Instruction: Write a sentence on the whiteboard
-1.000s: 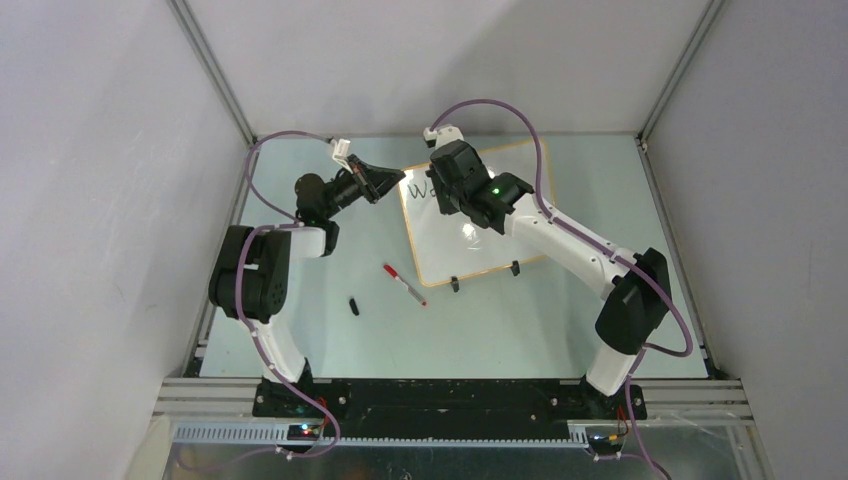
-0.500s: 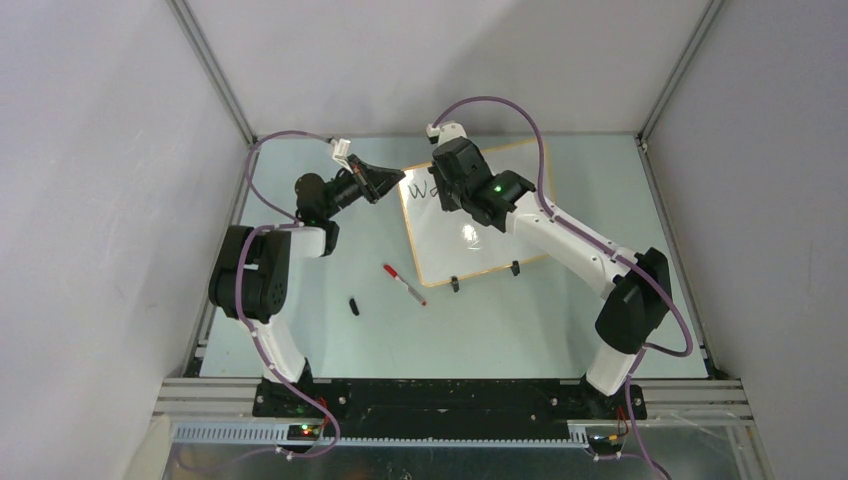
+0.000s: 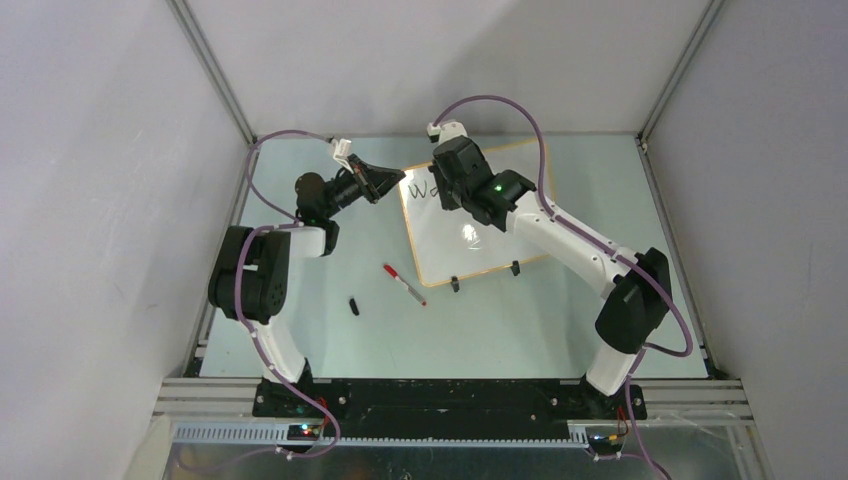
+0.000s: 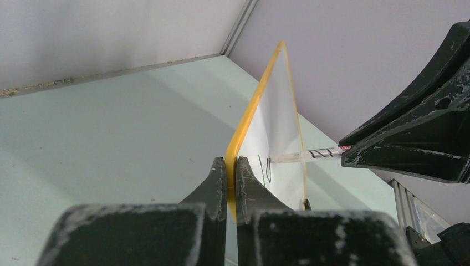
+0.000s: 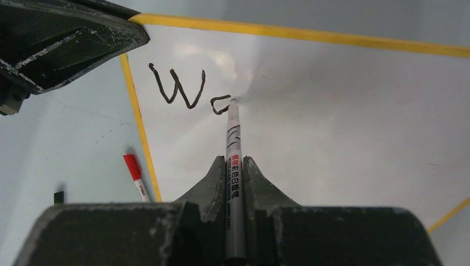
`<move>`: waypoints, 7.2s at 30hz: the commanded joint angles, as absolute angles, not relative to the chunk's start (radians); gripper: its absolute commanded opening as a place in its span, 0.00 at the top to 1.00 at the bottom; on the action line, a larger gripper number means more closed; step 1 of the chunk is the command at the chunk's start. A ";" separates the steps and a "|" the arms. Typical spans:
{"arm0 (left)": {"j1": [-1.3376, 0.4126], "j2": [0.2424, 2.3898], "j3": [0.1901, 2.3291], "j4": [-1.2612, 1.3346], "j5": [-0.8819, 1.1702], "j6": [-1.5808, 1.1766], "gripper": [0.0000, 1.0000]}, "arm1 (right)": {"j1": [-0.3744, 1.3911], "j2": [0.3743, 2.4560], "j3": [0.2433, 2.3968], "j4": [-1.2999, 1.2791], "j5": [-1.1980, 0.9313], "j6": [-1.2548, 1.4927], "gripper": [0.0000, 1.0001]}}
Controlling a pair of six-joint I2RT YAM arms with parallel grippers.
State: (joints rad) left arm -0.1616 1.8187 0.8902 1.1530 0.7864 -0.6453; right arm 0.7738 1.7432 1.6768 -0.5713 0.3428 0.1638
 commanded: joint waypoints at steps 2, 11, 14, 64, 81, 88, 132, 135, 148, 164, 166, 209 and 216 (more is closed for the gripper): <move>-0.207 1.804 0.897 1.079 0.835 -0.574 1.00 | 0.758 1.763 1.730 -0.540 0.364 0.157 1.00; -0.206 1.794 0.890 1.080 0.829 -0.570 1.00 | 0.758 1.770 1.731 -0.562 0.363 0.165 1.00; -0.207 1.789 0.889 1.068 0.824 -0.564 1.00 | 0.758 1.769 1.727 -0.571 0.367 0.171 1.00; -0.206 1.792 0.900 1.030 0.819 -0.548 1.00 | 0.675 1.532 1.672 -0.491 0.155 0.233 1.00; -0.204 1.799 0.922 0.991 0.894 -0.575 1.00 | 0.664 1.406 1.417 -0.275 0.153 0.179 1.00; -0.201 1.761 0.925 0.842 0.860 -0.498 0.97 | 0.665 1.396 1.393 -0.259 0.172 0.175 1.00; -0.150 1.876 0.886 1.501 0.877 -0.951 0.60 | 0.662 1.477 1.428 -0.324 0.146 0.173 1.00; -0.147 1.897 0.900 1.498 0.881 -0.967 0.66 | 0.663 1.478 1.425 -0.325 0.143 0.175 1.00; -0.149 1.924 0.929 1.492 0.909 -0.986 0.96 | 0.669 1.478 1.410 -0.324 0.157 0.170 1.00; -0.148 1.919 0.940 1.366 0.904 -0.916 1.00 | 0.698 1.488 1.387 -0.327 0.189 0.166 1.00; -0.148 1.914 0.939 1.347 0.900 -0.901 1.00 | 0.700 1.493 1.388 -0.326 0.202 0.165 1.00; -0.150 1.899 0.929 1.326 0.900 -0.874 1.00 | 0.724 1.603 1.506 -0.379 0.294 0.155 1.00; -0.150 1.898 0.928 1.325 0.899 -0.873 1.00 | 0.721 1.609 1.506 -0.377 0.300 0.155 1.00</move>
State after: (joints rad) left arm -0.1452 1.9217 0.9131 1.3323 0.8673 -0.9417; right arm 0.7204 1.6035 1.4559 -0.3897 0.2840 0.1600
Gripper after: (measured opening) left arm 0.022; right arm 0.139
